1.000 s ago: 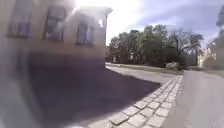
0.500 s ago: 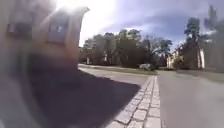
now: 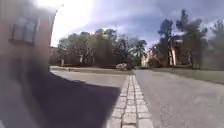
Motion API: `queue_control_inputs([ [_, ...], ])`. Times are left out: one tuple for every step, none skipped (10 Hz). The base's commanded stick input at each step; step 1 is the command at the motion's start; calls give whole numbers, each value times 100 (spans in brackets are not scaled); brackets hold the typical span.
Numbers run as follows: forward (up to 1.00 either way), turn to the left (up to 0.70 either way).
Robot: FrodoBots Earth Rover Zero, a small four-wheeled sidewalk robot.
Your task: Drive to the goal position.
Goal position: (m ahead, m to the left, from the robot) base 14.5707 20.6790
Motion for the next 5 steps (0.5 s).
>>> queue_control_inputs([
  [100,1],
  [100,1],
  [100,1],
  [100,1],
  [100,1],
])
